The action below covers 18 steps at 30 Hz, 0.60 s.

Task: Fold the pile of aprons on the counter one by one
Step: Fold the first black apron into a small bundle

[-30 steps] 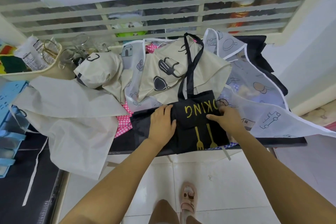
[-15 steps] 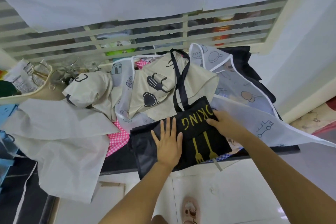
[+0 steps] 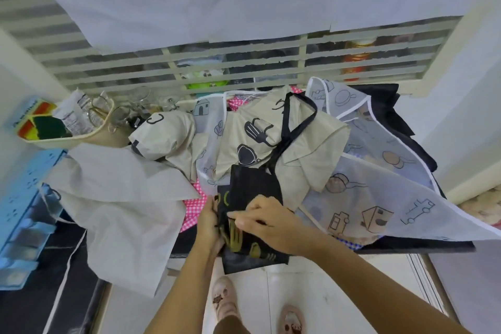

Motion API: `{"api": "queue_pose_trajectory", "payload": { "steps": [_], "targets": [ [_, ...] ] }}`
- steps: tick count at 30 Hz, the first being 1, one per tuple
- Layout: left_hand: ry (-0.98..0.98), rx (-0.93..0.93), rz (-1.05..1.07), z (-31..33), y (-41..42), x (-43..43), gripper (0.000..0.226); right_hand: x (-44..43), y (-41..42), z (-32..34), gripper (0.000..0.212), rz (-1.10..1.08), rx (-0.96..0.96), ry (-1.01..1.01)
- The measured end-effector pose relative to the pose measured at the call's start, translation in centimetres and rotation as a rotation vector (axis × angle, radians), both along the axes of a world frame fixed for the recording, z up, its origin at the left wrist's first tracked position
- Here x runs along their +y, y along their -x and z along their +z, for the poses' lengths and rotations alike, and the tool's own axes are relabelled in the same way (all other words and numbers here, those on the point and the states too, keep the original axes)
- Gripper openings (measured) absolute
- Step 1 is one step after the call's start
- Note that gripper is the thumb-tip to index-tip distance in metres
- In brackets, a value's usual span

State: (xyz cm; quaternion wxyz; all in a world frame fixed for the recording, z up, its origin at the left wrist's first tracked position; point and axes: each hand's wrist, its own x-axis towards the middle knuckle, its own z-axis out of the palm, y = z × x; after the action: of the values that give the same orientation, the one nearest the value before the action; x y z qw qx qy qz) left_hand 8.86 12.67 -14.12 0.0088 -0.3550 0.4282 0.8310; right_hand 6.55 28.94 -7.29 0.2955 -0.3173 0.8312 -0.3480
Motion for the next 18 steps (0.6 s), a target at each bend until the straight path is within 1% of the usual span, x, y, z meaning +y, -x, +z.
{"api": "queue_pose_trajectory", "payload": {
  "steps": [2,3,4,5,6,7,8,9,10,11,13,14,16,17,18],
  "targets": [
    [0.04,-0.094,0.017,-0.1,-0.2,-2.2,0.058,-0.6,-0.1,-3.7,0.038,0.103,0.077,-0.133],
    [0.116,-0.152,-0.019,-0.1,-0.3,-2.7,0.056,-0.4,-0.3,-5.5,0.04,0.144,0.078,-0.179],
    [0.237,-0.207,-0.069,0.0,-0.6,-3.1,0.049,-0.2,-0.5,-7.3,0.045,0.192,0.075,-0.201],
    [0.392,-0.254,-0.136,0.0,-0.9,-3.4,0.04,0.1,-0.7,-8.5,0.053,0.219,0.065,-0.181],
    [0.569,-0.281,-0.222,0.0,-1.3,-3.6,0.037,0.4,-0.8,-9.3,0.059,0.209,0.05,-0.127],
    [0.73,-0.291,-0.301,-0.3,-1.8,-3.7,0.042,0.7,-0.8,-9.7,0.057,0.142,0.008,-0.056],
    [0.829,-0.294,-0.356,-0.8,-2.3,-3.7,0.046,0.9,-0.8,-9.9,0.047,0.032,-0.031,0.021],
    [0.853,-0.303,-0.375,-1.2,-2.6,-3.5,0.047,1.2,-0.8,-10.0,0.04,-0.078,-0.038,0.081],
    [0.832,-0.323,-0.371,-1.5,-2.9,-3.5,0.042,1.5,-0.7,-10.3,0.044,-0.15,-0.004,0.115],
    [0.8,-0.348,-0.365,-1.6,-3.1,-3.3,0.032,1.7,-0.9,-10.3,0.055,-0.151,0.067,0.106],
    [0.732,-0.387,-0.364,-1.5,-3.0,-3.2,0.01,2.2,-1.4,-10.8,0.077,-0.037,0.251,-0.002],
    [0.701,-0.389,-0.377,-1.4,-2.9,-3.3,0.005,2.3,-1.7,-11.2,0.08,0.036,0.368,-0.063],
    [0.656,-0.371,-0.426,-1.2,-3.1,-3.6,0.009,2.2,-2.7,-12.4,0.069,0.177,0.605,-0.135],
    [0.63,-0.341,-0.448,-1.1,-3.2,-3.8,0.014,2.1,-3.0,-12.9,0.065,0.216,0.658,-0.165],
    [0.591,-0.298,-0.45,-1.1,-3.4,-3.9,0.018,2.1,-3.3,-13.4,0.064,0.232,0.687,-0.17]
  ]
}}
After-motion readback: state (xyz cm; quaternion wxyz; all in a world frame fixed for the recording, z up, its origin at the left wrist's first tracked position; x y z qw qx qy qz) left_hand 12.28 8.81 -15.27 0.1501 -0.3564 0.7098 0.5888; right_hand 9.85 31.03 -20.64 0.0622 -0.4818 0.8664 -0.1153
